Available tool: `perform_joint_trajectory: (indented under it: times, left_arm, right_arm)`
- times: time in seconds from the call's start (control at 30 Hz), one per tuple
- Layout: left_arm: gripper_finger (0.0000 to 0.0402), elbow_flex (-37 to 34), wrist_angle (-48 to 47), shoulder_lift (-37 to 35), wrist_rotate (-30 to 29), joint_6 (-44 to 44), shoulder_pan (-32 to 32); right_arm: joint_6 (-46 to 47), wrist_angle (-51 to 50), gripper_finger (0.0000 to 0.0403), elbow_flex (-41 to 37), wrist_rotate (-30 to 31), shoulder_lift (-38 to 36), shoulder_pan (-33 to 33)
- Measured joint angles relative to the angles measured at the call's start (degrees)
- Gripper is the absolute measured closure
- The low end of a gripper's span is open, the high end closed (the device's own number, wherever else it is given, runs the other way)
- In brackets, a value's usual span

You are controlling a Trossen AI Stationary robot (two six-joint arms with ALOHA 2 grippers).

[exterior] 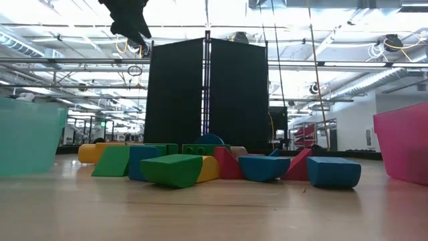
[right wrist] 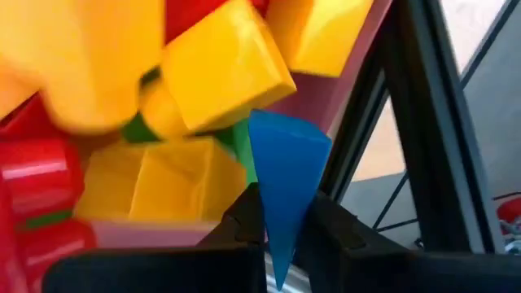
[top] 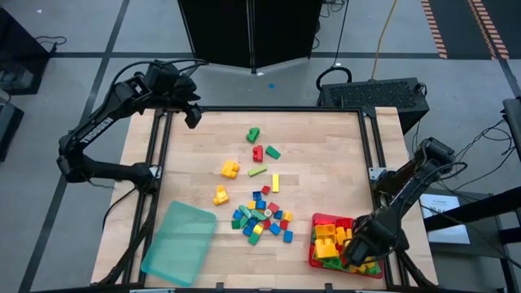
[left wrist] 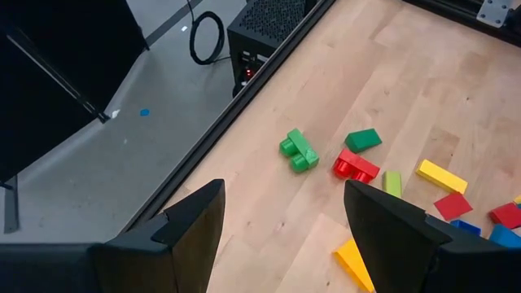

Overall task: Sort blocks by size
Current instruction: Put the blue block into the pink bin, then put the green block into the pink bin

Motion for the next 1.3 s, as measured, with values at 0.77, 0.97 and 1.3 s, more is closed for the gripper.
perform_joint_trajectory:
  times: [0.77, 0.97, 1.3]
  left_arm:
    - [0.0146, 0.0, 0.2, 0.0, 0.0, 0.5, 0.0]
    - [0.0146, 0.0, 0.2, 0.0, 0.0, 0.5, 0.0]
    - [0.0146, 0.0, 0.3, 0.0, 0.0, 0.5, 0.0]
  right_arm:
    - [-2.3, -1.4, 0.0221, 6.2, 4.2, -1.0, 0.0]
    - [-8.7, -8.2, 0.0222, 15.4, 27.2, -2.8, -8.3]
    - [-60.1, -2.1, 0.0222, 17.6, 47.8, 1.3, -41.8]
